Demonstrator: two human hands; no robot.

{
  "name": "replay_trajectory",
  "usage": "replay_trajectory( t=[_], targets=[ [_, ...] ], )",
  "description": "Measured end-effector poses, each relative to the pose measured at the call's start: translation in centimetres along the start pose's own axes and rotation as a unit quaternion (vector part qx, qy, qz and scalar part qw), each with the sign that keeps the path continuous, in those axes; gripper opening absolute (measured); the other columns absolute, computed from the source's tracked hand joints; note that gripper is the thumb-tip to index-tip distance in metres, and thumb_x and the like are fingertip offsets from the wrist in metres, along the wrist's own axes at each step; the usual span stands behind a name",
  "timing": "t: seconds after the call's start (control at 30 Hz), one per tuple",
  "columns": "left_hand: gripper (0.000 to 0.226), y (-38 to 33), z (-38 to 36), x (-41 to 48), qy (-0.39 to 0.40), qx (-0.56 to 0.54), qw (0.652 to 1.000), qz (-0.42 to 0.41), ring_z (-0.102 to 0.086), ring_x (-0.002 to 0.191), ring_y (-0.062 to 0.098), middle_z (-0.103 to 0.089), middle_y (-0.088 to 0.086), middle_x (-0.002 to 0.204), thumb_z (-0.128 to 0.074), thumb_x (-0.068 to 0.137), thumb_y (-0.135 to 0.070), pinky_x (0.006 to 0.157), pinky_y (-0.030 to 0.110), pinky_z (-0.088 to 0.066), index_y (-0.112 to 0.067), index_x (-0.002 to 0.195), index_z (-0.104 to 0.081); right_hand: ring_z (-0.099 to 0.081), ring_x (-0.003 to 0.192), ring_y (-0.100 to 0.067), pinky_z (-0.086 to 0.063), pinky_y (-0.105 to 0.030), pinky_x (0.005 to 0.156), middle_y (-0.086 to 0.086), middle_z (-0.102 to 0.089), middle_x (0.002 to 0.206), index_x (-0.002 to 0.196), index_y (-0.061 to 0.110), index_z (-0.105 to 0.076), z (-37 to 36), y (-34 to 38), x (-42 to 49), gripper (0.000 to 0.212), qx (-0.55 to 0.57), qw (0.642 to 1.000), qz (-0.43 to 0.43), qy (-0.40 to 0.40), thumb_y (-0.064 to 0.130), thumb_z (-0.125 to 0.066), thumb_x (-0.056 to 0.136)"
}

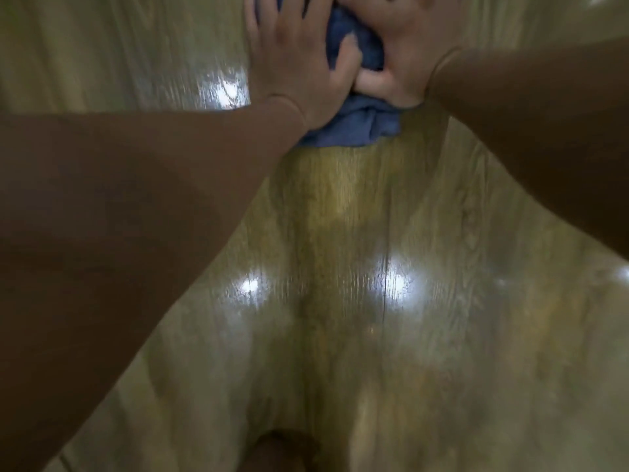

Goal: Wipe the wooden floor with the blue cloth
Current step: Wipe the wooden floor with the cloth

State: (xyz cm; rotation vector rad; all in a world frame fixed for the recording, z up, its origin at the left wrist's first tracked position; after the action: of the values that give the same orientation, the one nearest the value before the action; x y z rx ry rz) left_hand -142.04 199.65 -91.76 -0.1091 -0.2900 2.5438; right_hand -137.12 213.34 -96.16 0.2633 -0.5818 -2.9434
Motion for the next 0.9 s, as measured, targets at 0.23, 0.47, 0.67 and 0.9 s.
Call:
replay_trajectory(
  t=[0.23, 0.47, 0.67, 0.9],
  targets=[
    [0.061, -0.1, 0.0, 0.0, 0.000, 0.012, 1.000, -0.025, -0.044, 0.134, 0.042, -0.055, 0.012, 0.140, -0.049, 0.087, -0.046, 0.114, 0.057, -0.027, -0.012, 0.137, -0.057, -0.058, 0.108, -0.040, -0.046, -0.054, 0.090, -0.017, -0.062, 0.125, 0.134, 0.017, -0.054, 2.3, 0.5, 0.1, 0.066, -0.004, 0.998, -0.004, -0.061, 0.067, -0.041, 0.094],
    [0.064, -0.1, -0.1, 0.3, 0.029, -0.004, 0.998, -0.048, -0.026, 0.147, 0.038, -0.049, 0.007, 0.146, -0.044, 0.091, -0.045, 0.118, 0.057, -0.019, -0.014, 0.147, -0.045, -0.057, 0.109, -0.040, -0.039, -0.051, 0.096, -0.017, -0.059, 0.127, 0.131, 0.016, -0.055, 3.2, 0.7, -0.3, 0.058, -0.058, 0.986, 0.035, -0.151, 0.059, -0.046, 0.093],
    [0.062, 0.0, -0.6, 0.0, 0.000, 0.007, 0.999, -0.039, -0.033, 0.143, 0.033, -0.051, 0.009, 0.142, -0.038, 0.092, -0.046, 0.116, 0.048, -0.025, -0.012, 0.143, -0.048, -0.056, 0.113, -0.037, -0.038, -0.047, 0.097, -0.012, -0.058, 0.131, 0.135, 0.021, -0.055, 3.1, 0.7, -0.3, 0.060, -0.074, 0.984, 0.030, -0.162, 0.061, -0.042, 0.092],
    [0.054, -0.5, -0.9, -3.5, -0.042, 0.035, 0.998, -0.037, -0.048, 0.125, 0.028, -0.057, 0.008, 0.127, -0.032, 0.094, -0.047, 0.103, 0.040, -0.035, -0.014, 0.129, -0.056, -0.053, 0.117, -0.034, -0.038, -0.045, 0.099, -0.006, -0.056, 0.136, 0.143, 0.030, -0.049, 1.7, 2.3, -3.1, 0.065, -0.123, 0.978, -0.014, -0.169, 0.064, -0.035, 0.090]
  ],
)
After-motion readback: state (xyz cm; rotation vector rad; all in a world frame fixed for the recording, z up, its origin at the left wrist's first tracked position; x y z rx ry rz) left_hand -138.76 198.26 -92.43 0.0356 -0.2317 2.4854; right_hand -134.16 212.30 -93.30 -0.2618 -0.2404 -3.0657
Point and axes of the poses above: each hand's wrist, its own x-axis towards the middle knuckle, its own z-axis out of the back of the hand, y = z × x, the point moved 4 cm from there along x, towards the middle knuckle
